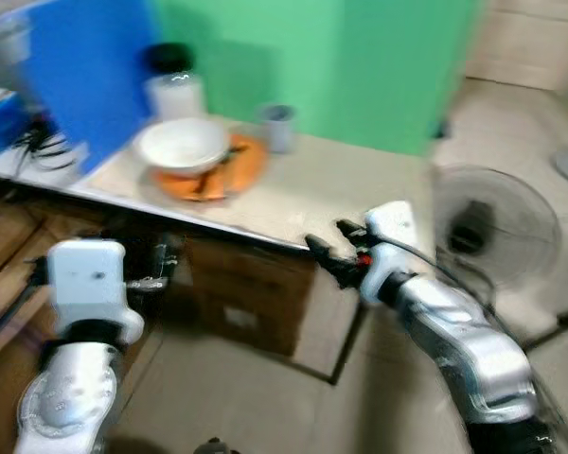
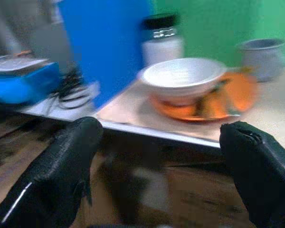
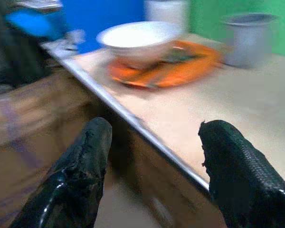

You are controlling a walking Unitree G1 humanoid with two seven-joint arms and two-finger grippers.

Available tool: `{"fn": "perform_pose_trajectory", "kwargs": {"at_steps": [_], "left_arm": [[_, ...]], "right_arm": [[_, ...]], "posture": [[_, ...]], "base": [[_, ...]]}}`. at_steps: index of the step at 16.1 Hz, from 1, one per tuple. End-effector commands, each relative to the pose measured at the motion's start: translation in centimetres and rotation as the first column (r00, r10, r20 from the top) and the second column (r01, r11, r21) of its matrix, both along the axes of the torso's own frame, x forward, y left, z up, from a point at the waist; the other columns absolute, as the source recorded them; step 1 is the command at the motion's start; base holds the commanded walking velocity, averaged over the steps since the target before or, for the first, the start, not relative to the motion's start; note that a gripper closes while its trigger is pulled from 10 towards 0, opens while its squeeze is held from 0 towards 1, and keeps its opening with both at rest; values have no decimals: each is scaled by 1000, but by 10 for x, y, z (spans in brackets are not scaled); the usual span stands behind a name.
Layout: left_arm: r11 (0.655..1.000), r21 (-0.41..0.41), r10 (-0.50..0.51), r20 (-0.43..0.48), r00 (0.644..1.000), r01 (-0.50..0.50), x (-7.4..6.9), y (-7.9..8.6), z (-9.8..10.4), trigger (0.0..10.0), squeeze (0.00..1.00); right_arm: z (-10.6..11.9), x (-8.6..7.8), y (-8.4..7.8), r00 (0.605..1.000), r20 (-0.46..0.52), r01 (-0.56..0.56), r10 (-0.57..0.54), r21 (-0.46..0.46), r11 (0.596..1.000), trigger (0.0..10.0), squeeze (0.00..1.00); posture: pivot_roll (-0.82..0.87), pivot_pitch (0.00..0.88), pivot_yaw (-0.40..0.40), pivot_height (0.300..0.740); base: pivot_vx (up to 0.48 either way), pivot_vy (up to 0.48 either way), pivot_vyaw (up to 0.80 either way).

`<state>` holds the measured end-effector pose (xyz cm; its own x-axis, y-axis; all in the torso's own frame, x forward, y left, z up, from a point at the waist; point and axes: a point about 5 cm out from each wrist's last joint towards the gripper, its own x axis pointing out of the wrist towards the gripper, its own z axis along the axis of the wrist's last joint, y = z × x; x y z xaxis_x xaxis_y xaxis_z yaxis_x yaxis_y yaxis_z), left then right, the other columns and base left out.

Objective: Setting the table

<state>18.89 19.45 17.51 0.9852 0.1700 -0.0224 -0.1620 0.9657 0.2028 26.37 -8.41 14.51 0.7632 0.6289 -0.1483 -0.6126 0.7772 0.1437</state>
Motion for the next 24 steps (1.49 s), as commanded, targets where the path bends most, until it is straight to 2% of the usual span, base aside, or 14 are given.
{"fn": "perform_pose_trajectory", "kwargs": {"at_steps": [1, 3, 5, 7, 11, 24], "left_arm": [[999, -8, -36, 13, 999, 36, 2, -7, 2, 10000, 0], [999, -7, -40, 15, 999, 40, 3, -7, 3, 10000, 0], [999, -12, -50, 37, 998, 50, 6, -8, 6, 10000, 0], [999, -16, -46, 43, 998, 47, 7, -8, 6, 10000, 0], [999, -20, -38, 50, 998, 39, 9, -7, 6, 10000, 0], [999, -29, -36, 46, 998, 37, 7, -7, 5, 10000, 0]], "right_arm": [[1, 2, -13, 999, 23, 45, -44, -27, 999, 10000, 0], [2, 2, -13, 997, 34, 64, -63, -13, 998, 10000, 0], [10, 7, -19, 985, 86, 149, -152, 37, 988, 10000, 0], [13, 10, -23, 977, 92, 188, -194, 64, 980, 10000, 0], [11, 10, -20, 981, 99, 160, -165, 54, 986, 10000, 0], [5, 9, -17, 982, 72, 173, -177, 57, 983, 10000, 0]], "posture": [[15, 16, -17, 740], [7, 18, -7, 740], [-4, 22, 4, 740], [-11, 25, 13, 740], [-11, 31, 12, 740], [-10, 38, 9, 740]], "base": [[292, 0, 0], [292, 0, 0], [291, 0, 0], [287, 0, 0], [292, 0, 0], [374, 0, 0]]}}
